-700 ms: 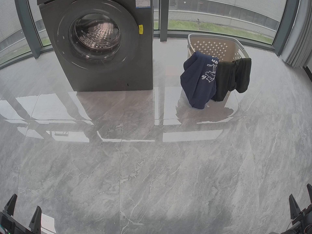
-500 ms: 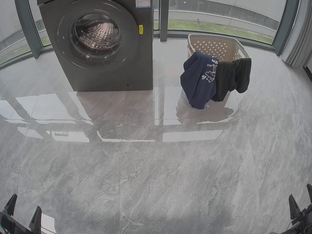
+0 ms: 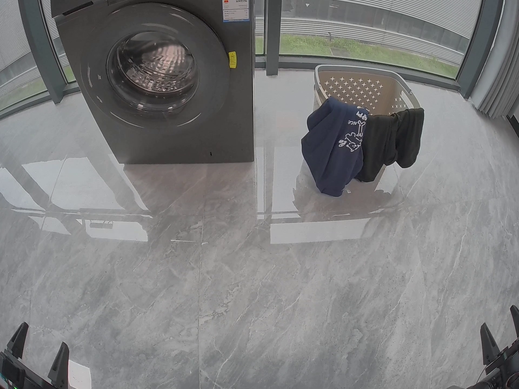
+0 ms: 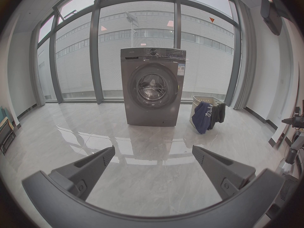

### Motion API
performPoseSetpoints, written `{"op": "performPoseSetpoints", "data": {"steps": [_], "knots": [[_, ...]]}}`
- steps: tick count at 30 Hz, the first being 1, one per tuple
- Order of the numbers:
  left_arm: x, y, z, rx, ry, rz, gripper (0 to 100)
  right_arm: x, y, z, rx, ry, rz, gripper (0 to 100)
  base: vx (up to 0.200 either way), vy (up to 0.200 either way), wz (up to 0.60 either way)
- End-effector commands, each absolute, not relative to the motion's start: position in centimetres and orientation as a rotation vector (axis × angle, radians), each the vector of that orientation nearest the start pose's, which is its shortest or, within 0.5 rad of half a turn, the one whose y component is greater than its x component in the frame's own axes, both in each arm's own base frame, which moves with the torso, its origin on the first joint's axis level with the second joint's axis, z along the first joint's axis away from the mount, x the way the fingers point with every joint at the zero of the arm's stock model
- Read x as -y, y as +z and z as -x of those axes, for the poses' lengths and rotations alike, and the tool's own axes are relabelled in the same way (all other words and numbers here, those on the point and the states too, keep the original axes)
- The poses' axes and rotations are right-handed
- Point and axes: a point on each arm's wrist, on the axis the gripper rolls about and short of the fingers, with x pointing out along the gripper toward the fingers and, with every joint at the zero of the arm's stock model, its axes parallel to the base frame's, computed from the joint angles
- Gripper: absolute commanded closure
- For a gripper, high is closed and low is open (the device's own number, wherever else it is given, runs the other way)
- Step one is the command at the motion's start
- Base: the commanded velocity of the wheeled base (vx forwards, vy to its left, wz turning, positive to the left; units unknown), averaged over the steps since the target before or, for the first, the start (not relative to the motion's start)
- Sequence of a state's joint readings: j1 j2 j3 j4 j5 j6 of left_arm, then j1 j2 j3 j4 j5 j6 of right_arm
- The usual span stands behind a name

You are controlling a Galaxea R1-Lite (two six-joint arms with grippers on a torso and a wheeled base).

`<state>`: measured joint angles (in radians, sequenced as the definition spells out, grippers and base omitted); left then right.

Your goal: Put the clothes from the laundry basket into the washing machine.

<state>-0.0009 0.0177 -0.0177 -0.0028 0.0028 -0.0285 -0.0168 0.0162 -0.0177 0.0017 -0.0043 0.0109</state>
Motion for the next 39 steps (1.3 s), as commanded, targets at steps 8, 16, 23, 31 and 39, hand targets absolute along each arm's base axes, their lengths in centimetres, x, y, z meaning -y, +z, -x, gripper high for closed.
{"op": "performPoseSetpoints", "data": {"steps": [8,16,23,31,39], "knots": [[-0.01,7.6,2.2,-0.008,0.002,0.032,0,-0.03,7.56,2.18,-0.015,-0.022,-0.012,0,0.0,0.0,-0.22],[-0.01,7.6,2.2,-0.008,0.003,0.035,0,-0.03,7.56,2.18,-0.015,-0.02,-0.012,0,0.125,0.0,0.0],[-0.01,7.65,2.21,-0.006,0.003,0.035,0,-0.02,7.56,2.18,-0.015,-0.02,-0.015,0,0.2,0.0,0.0],[-0.01,7.6,2.2,-0.008,0.003,0.04,0,-0.02,7.56,2.18,-0.015,-0.02,-0.012,0,0.15,0.0,0.0],[-0.01,7.65,2.21,-0.006,0.003,0.04,0,-0.02,7.56,2.18,-0.015,-0.02,-0.012,0,0.0,-0.025,0.0]]}}
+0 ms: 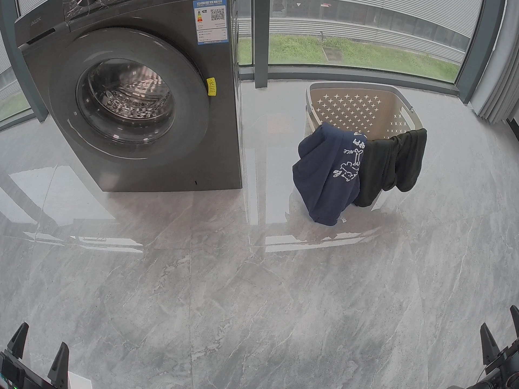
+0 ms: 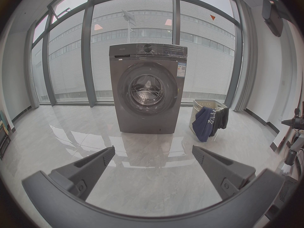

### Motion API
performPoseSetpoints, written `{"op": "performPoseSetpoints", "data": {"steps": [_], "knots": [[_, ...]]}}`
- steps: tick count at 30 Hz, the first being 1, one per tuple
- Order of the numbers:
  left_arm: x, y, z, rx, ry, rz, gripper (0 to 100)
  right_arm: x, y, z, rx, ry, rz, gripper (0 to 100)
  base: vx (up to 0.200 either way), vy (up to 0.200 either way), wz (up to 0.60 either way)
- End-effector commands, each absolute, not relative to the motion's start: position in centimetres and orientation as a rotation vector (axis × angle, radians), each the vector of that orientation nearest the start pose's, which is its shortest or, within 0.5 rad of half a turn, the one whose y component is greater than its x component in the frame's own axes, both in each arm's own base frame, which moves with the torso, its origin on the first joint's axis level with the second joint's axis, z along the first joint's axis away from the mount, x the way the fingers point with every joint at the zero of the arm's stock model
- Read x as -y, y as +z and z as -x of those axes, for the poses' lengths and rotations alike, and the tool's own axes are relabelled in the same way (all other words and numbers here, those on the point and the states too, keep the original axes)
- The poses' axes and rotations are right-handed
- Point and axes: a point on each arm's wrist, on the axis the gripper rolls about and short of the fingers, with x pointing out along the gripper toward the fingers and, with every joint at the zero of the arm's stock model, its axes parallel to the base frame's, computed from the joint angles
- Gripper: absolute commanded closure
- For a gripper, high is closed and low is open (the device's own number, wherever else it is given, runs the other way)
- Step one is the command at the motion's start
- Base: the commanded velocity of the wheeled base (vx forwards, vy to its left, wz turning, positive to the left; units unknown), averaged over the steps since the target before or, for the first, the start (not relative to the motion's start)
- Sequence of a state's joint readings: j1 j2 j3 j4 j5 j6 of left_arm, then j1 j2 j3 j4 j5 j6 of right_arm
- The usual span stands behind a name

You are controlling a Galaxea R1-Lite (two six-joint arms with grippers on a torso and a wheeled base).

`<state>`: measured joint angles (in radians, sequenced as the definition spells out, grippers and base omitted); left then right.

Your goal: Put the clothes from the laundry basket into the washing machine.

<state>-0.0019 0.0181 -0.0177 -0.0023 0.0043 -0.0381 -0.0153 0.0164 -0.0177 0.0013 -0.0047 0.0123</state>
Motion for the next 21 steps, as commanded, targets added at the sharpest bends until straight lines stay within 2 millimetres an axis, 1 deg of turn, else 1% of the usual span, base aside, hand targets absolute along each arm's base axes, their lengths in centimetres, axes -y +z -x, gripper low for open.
{"op": "performPoseSetpoints", "data": {"steps": [1,17,21], "knots": [[-0.01,7.65,2.21,-0.006,0.003,0.04,0,-0.02,7.56,2.18,-0.015,-0.02,-0.012,0,0.0,-0.2,0.0],[-0.01,7.65,2.21,-0.006,0.003,0.04,0,-0.03,7.56,2.19,-0.014,-0.015,-0.011,0,0.0,-0.2,0.0],[-0.01,7.6,2.2,-0.008,0.003,0.035,0,-0.03,7.56,2.19,-0.014,-0.015,-0.011,0,0.0,0.0,0.0]]}}
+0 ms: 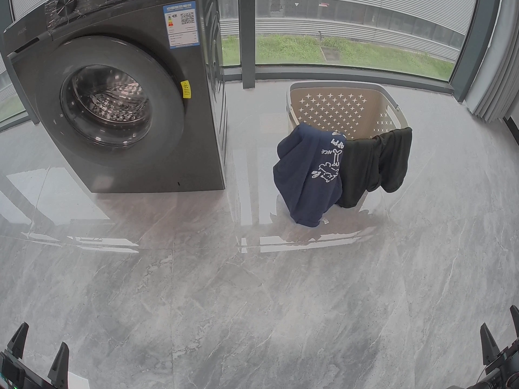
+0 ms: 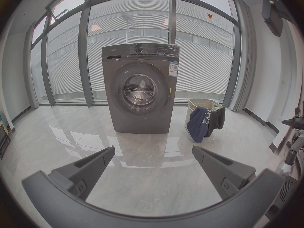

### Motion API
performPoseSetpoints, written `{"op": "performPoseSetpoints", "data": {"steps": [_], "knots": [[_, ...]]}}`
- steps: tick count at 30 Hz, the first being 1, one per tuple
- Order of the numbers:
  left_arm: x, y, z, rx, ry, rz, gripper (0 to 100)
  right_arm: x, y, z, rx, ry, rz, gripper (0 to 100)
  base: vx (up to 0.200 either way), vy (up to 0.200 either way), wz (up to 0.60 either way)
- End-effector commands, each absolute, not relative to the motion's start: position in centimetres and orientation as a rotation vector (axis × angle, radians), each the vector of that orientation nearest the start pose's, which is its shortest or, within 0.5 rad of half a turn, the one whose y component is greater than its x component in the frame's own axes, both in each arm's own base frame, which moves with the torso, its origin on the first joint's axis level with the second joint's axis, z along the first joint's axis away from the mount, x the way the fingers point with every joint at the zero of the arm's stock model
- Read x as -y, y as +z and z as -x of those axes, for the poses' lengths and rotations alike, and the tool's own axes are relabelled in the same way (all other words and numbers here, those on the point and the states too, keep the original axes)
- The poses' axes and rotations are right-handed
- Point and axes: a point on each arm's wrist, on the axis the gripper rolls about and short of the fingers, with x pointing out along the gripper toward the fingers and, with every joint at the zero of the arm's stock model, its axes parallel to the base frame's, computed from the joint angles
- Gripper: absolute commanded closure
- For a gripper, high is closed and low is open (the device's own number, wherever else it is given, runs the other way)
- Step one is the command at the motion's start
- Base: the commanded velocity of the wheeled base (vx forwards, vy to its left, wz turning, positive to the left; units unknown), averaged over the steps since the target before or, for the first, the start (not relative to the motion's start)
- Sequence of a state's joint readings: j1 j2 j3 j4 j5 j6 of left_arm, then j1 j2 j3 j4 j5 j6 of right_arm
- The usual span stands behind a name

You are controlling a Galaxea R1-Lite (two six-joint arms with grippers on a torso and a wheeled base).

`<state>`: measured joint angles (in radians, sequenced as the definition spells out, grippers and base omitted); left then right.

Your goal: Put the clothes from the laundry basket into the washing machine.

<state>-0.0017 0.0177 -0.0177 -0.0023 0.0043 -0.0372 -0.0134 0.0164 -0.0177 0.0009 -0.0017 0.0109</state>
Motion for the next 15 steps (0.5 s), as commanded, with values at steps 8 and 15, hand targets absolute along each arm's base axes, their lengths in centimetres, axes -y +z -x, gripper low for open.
{"op": "performPoseSetpoints", "data": {"steps": [8,15], "knots": [[-0.01,7.6,2.2,-0.008,0.003,0.041,0,-0.03,7.56,2.18,-0.015,-0.017,-0.011,0,0.0,0.0,0.0],[-0.01,7.65,2.21,-0.006,0.003,0.04,0,-0.03,7.56,2.19,-0.014,-0.018,-0.011,0,0.0,-0.114,0.0]]}}
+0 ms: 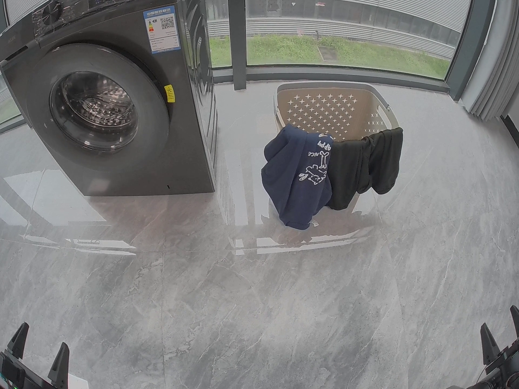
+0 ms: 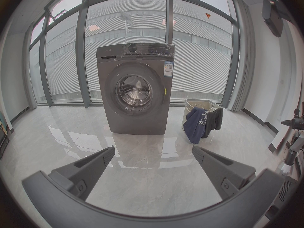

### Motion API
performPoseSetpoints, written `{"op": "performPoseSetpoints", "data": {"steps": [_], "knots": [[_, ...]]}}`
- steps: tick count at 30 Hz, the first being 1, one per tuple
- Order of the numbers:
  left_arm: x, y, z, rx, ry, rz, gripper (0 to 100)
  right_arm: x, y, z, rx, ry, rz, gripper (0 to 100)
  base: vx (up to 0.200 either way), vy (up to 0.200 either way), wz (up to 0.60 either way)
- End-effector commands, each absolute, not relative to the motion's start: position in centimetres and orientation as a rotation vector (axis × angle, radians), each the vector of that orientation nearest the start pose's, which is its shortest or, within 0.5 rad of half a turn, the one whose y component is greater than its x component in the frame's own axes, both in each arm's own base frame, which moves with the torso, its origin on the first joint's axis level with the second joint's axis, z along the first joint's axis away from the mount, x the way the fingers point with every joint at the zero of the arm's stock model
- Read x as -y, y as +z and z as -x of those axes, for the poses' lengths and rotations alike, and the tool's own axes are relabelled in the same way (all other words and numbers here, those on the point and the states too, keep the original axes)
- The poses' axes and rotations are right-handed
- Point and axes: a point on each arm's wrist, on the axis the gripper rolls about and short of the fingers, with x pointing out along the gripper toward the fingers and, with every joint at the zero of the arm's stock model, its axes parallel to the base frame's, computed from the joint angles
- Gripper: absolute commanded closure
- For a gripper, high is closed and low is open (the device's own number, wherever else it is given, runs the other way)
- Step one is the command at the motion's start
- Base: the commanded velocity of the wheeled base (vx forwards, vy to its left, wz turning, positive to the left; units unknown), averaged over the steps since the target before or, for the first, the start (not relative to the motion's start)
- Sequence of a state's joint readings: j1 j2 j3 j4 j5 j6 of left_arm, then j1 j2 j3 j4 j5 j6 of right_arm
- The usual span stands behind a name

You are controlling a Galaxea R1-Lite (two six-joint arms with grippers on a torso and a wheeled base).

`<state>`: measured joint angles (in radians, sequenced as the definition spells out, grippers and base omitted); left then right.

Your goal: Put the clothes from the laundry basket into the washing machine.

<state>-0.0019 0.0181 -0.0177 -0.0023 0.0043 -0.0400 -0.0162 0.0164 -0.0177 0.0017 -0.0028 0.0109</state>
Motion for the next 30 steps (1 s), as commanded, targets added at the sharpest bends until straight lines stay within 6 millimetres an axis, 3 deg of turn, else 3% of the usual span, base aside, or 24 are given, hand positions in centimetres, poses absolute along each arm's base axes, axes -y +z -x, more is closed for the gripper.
{"op": "performPoseSetpoints", "data": {"steps": [1,17,30], "knots": [[-0.01,7.65,2.21,-0.006,0.003,0.041,0,-0.03,7.56,2.19,-0.014,-0.017,-0.011,0,0.0,-0.2,0.0],[-0.03,7.65,2.21,-0.006,0.009,0.048,0,-0.03,7.56,2.19,-0.014,-0.018,-0.011,0,0.0,-0.2,0.0],[-0.03,7.6,2.2,-0.007,0.012,0.049,0,-0.03,7.56,2.19,-0.014,-0.017,-0.011,0,0.0,0.0,0.0]]}}
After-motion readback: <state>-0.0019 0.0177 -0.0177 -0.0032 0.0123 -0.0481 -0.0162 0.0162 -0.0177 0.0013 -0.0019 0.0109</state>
